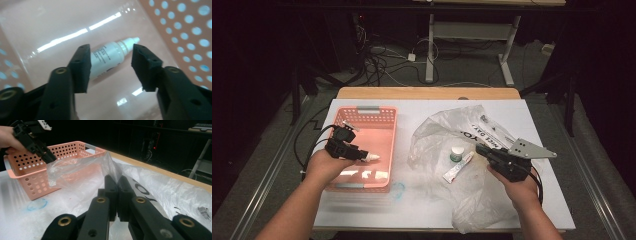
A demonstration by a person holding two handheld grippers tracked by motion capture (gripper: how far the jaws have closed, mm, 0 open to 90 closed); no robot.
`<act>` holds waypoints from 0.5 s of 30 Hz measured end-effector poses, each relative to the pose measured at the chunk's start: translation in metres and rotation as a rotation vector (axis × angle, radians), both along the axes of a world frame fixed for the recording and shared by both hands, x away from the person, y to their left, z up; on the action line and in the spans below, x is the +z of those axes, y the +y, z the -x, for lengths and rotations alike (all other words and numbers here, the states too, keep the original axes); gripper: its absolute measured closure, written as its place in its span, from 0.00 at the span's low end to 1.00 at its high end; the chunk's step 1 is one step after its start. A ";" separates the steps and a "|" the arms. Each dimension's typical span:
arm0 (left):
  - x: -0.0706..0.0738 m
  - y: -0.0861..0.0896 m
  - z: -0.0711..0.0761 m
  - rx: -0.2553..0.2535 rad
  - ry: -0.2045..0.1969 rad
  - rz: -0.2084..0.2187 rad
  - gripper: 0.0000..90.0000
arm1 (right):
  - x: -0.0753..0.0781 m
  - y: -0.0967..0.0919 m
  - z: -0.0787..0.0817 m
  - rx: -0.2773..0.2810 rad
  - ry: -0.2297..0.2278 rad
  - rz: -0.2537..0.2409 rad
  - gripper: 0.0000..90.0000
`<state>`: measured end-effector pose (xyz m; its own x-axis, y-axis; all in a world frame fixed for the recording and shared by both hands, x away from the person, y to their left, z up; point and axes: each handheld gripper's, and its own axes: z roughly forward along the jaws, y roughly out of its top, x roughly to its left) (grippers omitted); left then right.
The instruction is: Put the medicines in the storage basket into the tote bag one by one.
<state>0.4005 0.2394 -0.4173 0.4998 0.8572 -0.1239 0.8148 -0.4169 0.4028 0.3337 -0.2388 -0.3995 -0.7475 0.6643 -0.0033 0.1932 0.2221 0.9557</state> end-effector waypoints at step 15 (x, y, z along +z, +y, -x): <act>-0.030 -0.010 -0.030 -0.118 0.091 -0.099 0.33 | -0.001 -0.002 -0.001 0.000 0.005 0.001 0.99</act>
